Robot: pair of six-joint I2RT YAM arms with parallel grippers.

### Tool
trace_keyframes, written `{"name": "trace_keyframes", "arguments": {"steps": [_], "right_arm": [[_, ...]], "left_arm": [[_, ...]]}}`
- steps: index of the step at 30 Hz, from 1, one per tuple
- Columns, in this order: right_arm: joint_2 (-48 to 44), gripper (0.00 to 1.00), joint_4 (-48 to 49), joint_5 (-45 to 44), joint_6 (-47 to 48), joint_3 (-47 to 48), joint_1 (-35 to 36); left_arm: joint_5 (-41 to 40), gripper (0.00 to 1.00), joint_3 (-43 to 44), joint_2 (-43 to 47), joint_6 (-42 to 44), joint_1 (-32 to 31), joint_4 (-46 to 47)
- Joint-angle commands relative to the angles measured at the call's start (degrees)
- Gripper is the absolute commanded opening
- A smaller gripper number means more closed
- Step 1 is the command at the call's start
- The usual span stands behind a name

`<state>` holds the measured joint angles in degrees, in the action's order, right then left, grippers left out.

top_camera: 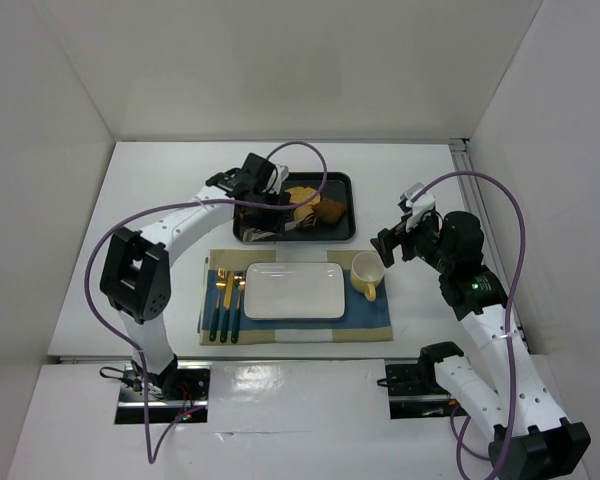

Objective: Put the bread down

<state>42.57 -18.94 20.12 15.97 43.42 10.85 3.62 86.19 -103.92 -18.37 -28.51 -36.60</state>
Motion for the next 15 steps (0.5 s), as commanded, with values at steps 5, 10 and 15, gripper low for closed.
{"name": "trace_keyframes", "arguments": {"steps": [5, 10, 15], "right_arm": [[-0.8, 1.0, 0.0, -0.4, 0.5, 0.5, 0.0], [-0.8, 1.0, 0.0, -0.4, 0.5, 0.5, 0.0], [-0.8, 1.0, 0.0, -0.4, 0.5, 0.5, 0.0]], "left_arm": [[-0.8, 0.7, 4.7, -4.2, -0.9, -0.7, -0.9], [-0.8, 0.64, 5.5, -5.4, -0.9, -0.7, -0.9], [-1.4, 0.41, 6.0, -4.6, -0.9, -1.2, -1.5]]}}
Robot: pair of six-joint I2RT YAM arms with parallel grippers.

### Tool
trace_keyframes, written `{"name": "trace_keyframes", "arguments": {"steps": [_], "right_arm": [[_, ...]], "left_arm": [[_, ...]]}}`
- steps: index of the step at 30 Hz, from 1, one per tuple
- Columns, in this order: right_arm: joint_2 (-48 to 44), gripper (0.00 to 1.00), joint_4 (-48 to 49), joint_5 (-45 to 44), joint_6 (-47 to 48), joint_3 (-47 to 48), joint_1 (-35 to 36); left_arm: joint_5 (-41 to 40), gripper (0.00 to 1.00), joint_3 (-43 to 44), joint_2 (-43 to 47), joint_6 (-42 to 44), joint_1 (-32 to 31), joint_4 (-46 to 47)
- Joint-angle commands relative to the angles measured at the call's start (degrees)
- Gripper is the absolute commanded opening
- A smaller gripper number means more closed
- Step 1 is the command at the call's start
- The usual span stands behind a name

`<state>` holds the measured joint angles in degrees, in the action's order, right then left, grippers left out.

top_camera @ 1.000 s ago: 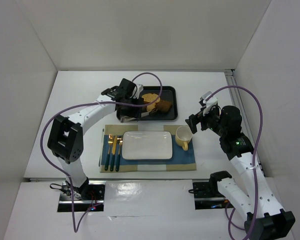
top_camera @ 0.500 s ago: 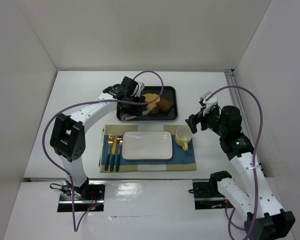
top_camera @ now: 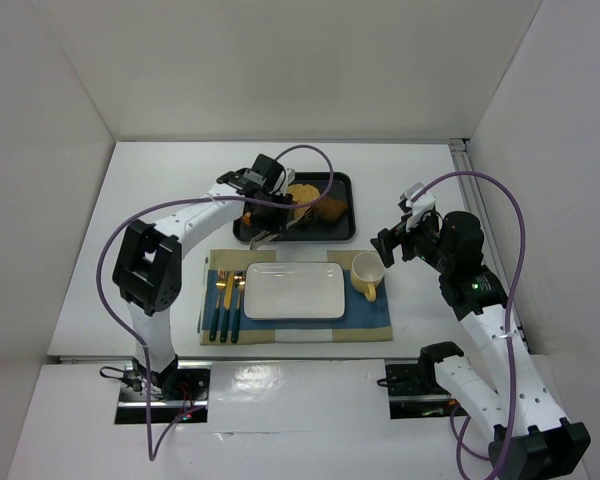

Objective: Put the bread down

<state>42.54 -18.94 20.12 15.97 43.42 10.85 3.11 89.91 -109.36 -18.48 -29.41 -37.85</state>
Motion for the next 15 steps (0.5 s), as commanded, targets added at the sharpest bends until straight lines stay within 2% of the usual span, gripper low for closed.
{"name": "trace_keyframes", "arguments": {"steps": [1, 5, 11, 15], "right_arm": [[-0.8, 1.0, 0.0, -0.4, 0.5, 0.5, 0.0], [-0.8, 1.0, 0.0, -0.4, 0.5, 0.5, 0.0], [-0.8, 1.0, 0.0, -0.4, 0.5, 0.5, 0.0], [-0.8, 1.0, 0.0, 0.1, 0.5, 0.5, 0.0]], "left_arm": [[-0.9, 0.32, 1.5, 0.8, -0.8, -0.3, -0.2], [-0.9, 0.16, -1.0, 4.9, -0.8, -0.8, 0.3], [-0.9, 0.16, -5.6, 15.7, -0.8, -3.1, -1.8], [-2.3, 0.16, -11.6, 23.7, -1.4, -7.6, -4.6]]}}
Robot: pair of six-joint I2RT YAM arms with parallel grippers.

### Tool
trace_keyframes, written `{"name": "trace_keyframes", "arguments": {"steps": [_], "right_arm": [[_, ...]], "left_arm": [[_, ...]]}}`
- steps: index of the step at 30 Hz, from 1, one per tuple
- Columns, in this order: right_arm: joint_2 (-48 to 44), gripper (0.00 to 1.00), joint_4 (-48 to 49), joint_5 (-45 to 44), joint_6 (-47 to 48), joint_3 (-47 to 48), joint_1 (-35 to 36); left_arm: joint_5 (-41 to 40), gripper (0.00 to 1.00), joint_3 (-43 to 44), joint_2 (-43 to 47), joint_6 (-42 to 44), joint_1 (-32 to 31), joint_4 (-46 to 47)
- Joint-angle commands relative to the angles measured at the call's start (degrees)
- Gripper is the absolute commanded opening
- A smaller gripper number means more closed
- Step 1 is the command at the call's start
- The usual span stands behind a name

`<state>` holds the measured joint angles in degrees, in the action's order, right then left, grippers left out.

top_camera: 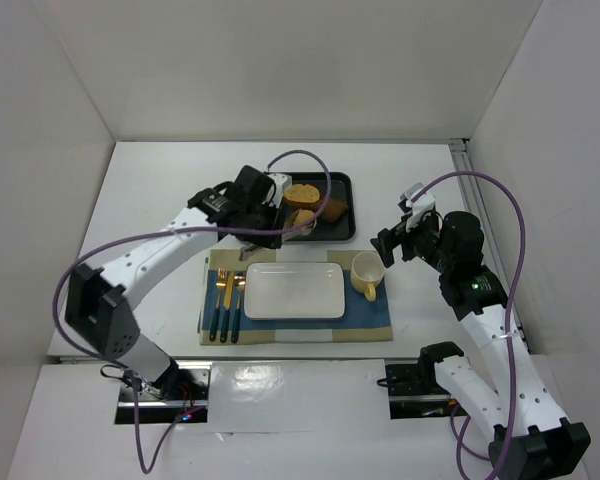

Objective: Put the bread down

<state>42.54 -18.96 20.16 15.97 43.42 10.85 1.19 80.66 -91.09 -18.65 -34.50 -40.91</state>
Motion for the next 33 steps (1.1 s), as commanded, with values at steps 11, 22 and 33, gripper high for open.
{"name": "trace_keyframes", "arguments": {"steps": [11, 22, 33], "right_arm": [[-0.2, 1.0, 0.1, 0.1, 0.5, 0.5, 0.0], [0.3, 1.0, 0.6, -0.5, 0.5, 0.5, 0.0], [0.3, 1.0, 0.6, -0.5, 0.5, 0.5, 0.0]], "left_arm": [[-1.6, 0.16, -17.8, 18.3, -7.2, -14.9, -5.8], [-2.2, 0.69, -20.2, 18.3, -8.2, -18.6, -5.3], [-7.7, 0.75, -17.7, 24.8, -9.8, -18.6, -7.3]]}}
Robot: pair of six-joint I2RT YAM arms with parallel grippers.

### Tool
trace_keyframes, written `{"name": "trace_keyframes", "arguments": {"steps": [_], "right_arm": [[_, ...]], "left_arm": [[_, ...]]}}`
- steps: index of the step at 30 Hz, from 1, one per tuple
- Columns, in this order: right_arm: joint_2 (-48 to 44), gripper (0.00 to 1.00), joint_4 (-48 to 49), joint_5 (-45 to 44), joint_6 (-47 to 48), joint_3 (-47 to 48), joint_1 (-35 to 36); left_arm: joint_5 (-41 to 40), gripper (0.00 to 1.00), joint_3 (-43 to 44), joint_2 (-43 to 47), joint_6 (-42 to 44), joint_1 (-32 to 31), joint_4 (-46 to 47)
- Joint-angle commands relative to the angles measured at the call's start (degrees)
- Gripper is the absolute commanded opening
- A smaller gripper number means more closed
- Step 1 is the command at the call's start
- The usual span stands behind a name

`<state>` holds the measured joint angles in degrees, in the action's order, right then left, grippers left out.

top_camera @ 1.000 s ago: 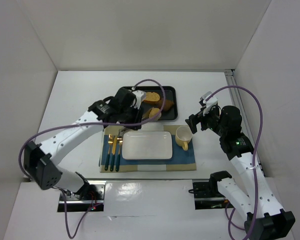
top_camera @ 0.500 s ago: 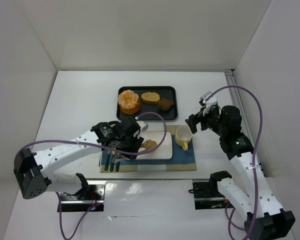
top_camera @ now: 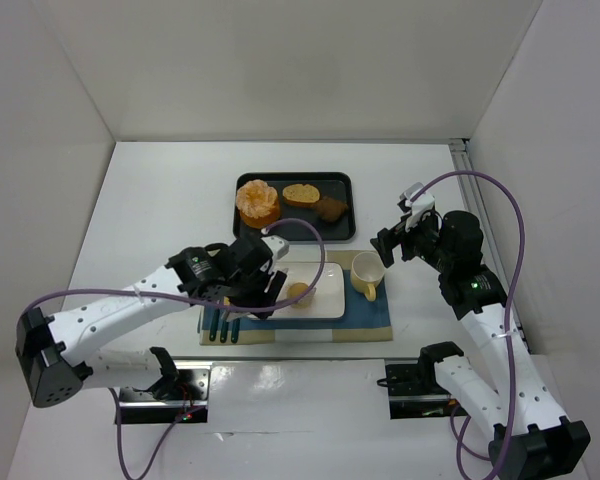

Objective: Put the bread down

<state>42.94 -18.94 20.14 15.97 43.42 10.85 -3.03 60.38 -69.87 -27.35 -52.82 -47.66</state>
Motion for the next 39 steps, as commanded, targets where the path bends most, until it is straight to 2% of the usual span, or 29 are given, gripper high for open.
{"name": "trace_keyframes", "arguments": {"steps": [1, 4, 7, 10, 11, 13, 14, 17, 18, 22, 28, 33, 39], "right_arm": [[0.0, 1.0, 0.6, -0.5, 0.5, 0.5, 0.0], [0.0, 1.0, 0.6, -0.5, 0.5, 0.5, 0.0], [0.0, 1.0, 0.6, -0.5, 0.5, 0.5, 0.0], [0.0, 1.0, 0.6, -0.5, 0.5, 0.5, 0.0], [0.0, 1.0, 0.6, -0.5, 0.5, 0.5, 0.0], [-0.6, 1.0, 0.6, -0.5, 0.5, 0.5, 0.0], [-0.6, 1.0, 0.6, -0.5, 0.5, 0.5, 0.0], [-0.6, 1.0, 0.6, 0.1, 0.5, 0.5, 0.0], [-0.6, 1.0, 0.6, 0.1, 0.5, 0.5, 0.0], [-1.2, 1.0, 0.6, 0.1, 0.5, 0.5, 0.0], [-1.2, 1.0, 0.6, 0.1, 0.5, 0.5, 0.0], [-1.2, 1.0, 0.0, 0.8, 0.5, 0.5, 0.0], [-1.7, 1.0, 0.0, 0.8, 0.5, 0.5, 0.0]], "left_arm": [[-4.7, 0.75, 3.3, 4.2, -1.7, -0.3, -1.1], [-9.7, 0.75, 5.5, 6.6, -2.3, 0.3, -2.8], [-13.0, 0.75, 4.4, 9.6, -2.4, 4.1, -0.3], [-14.1, 0.75, 0.2, 12.3, -1.7, 11.7, 4.6], [-14.8, 0.75, -0.9, 12.8, -1.7, 17.0, 5.9], [-13.5, 0.75, -4.6, 13.5, 0.7, 22.9, 10.9], [-13.5, 0.75, -5.4, 12.8, 1.4, 29.0, 12.1], [-9.6, 0.75, -7.7, 10.4, 3.4, 38.4, 16.9], [-8.4, 0.73, -8.3, 8.6, 3.4, 43.7, 18.1], [-5.8, 0.73, -8.9, 1.7, 4.6, 53.4, 21.5], [-6.6, 0.73, -6.6, -9.4, 5.8, 58.3, 22.6], [-7.1, 0.76, -4.0, -17.3, 7.7, 58.8, 21.5], [-2.2, 0.79, -3.0, -23.1, 8.8, 60.6, 19.8]]}}
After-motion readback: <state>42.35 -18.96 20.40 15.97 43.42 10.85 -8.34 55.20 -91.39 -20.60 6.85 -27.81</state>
